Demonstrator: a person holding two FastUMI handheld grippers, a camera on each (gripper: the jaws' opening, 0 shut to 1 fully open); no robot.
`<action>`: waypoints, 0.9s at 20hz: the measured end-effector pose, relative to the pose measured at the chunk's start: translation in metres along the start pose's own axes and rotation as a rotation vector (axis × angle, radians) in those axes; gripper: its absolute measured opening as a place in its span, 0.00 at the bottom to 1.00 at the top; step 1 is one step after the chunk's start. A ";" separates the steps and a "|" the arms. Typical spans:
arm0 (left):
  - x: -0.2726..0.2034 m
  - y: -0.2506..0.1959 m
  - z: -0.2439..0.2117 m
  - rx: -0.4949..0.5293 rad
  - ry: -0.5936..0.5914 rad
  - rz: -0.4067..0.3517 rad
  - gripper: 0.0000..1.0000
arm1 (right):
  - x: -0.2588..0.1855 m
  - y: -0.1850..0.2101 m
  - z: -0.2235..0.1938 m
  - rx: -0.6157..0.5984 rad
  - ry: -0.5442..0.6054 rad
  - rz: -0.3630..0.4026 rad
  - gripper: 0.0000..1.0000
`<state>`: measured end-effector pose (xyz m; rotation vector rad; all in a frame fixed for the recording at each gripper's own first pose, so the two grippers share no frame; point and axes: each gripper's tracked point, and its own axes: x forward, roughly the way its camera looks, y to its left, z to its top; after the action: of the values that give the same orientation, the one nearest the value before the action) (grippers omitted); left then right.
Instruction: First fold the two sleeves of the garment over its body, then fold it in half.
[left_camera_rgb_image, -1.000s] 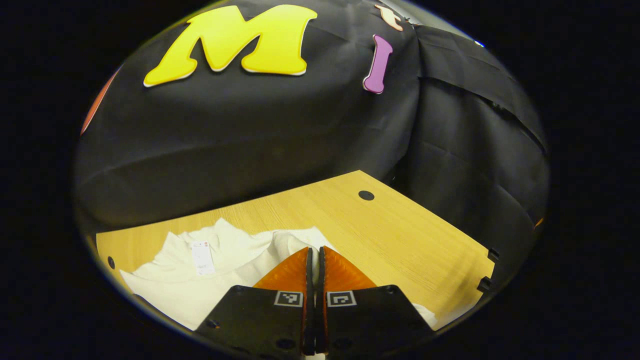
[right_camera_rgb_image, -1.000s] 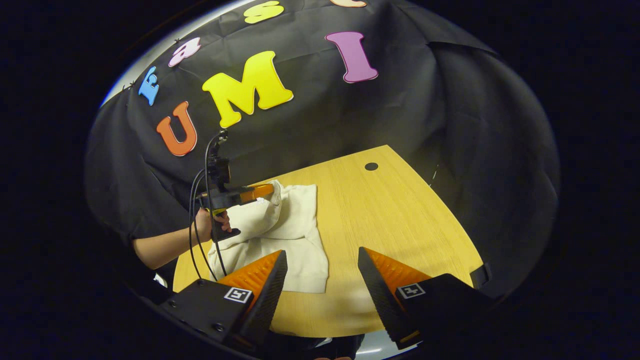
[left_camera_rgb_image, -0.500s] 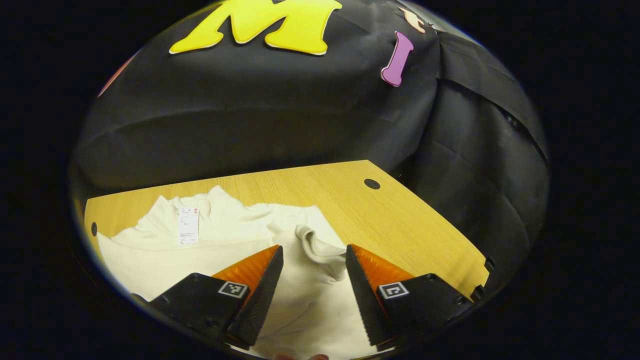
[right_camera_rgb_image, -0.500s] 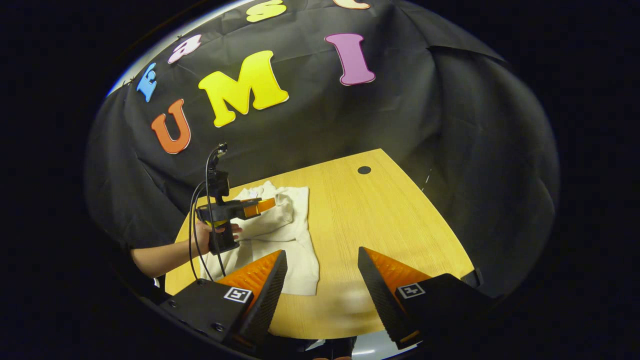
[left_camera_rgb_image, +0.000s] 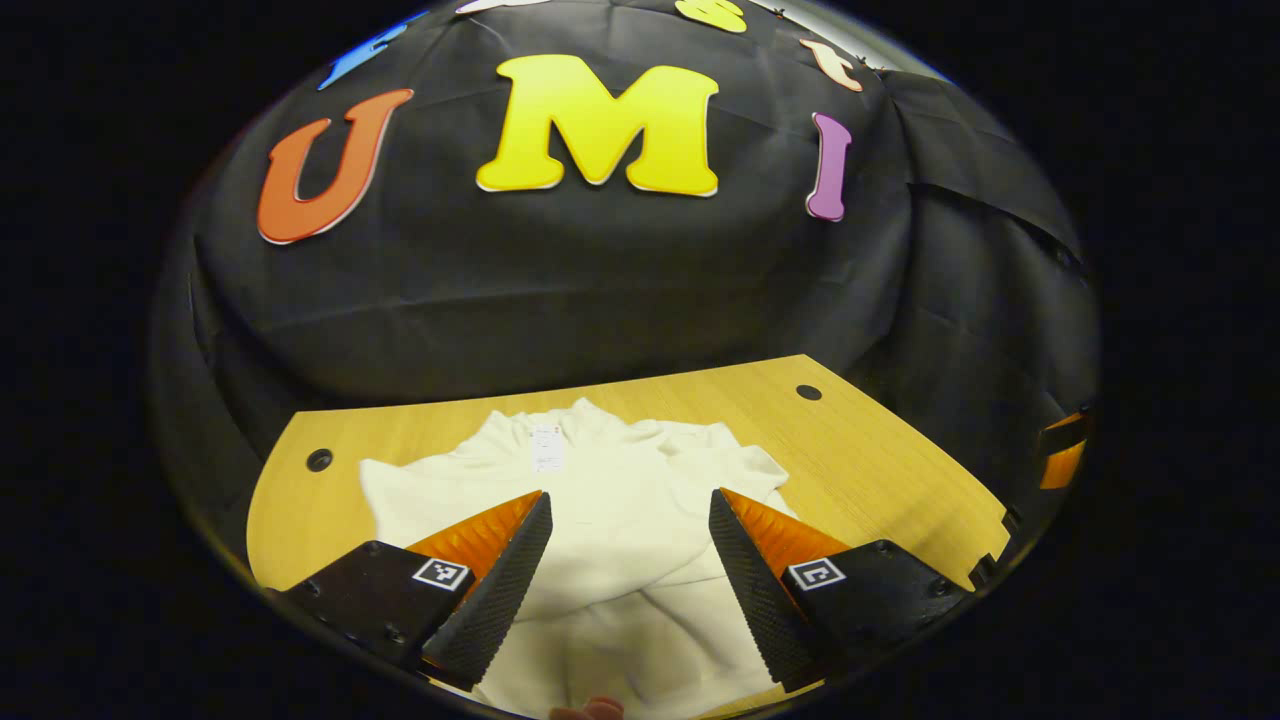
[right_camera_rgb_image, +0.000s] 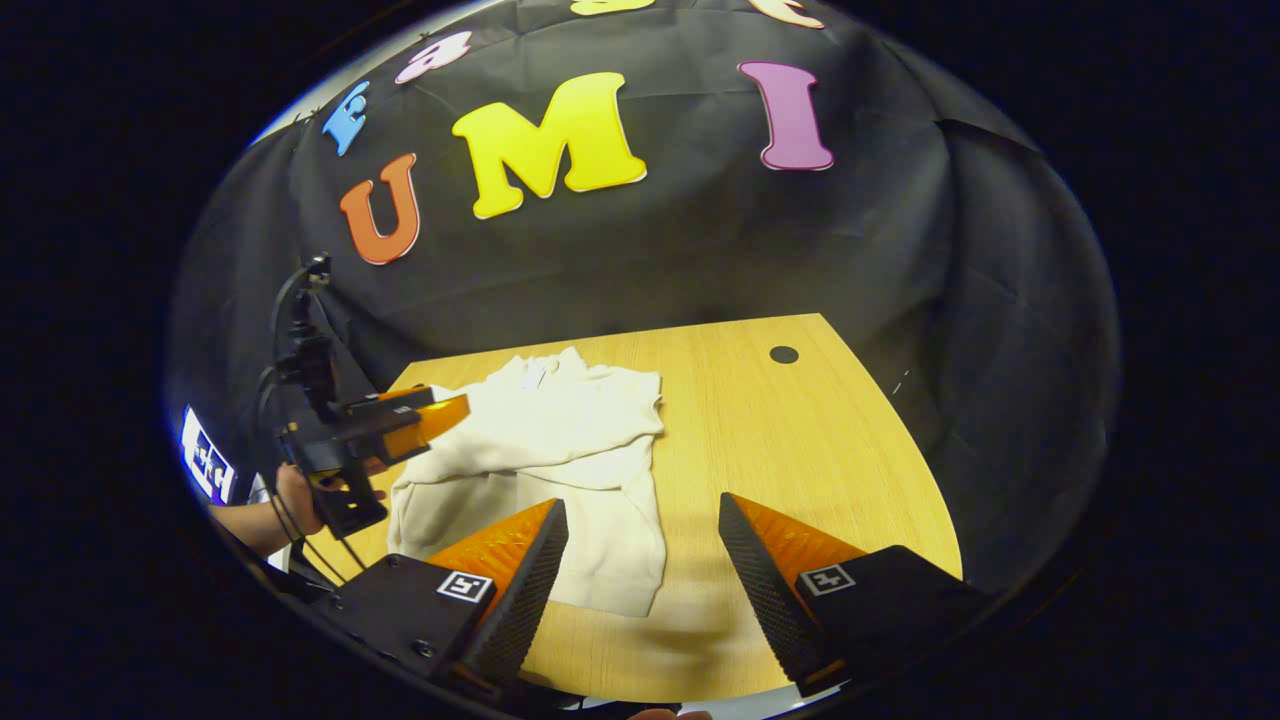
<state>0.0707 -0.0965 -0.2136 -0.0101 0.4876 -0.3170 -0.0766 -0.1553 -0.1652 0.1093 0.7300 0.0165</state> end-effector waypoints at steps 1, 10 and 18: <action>-0.015 0.009 -0.005 -0.020 0.004 0.024 0.99 | 0.005 0.001 -0.004 -0.016 0.011 -0.004 0.92; -0.101 0.073 -0.097 -0.148 0.164 0.155 0.99 | 0.039 0.002 -0.041 -0.100 0.133 -0.024 0.96; -0.144 0.090 -0.206 -0.290 0.405 0.189 0.99 | 0.057 -0.012 -0.129 -0.096 0.306 -0.057 0.96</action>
<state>-0.1184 0.0458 -0.3371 -0.1836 0.9273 -0.0583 -0.1208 -0.1521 -0.2996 -0.0070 1.0365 0.0140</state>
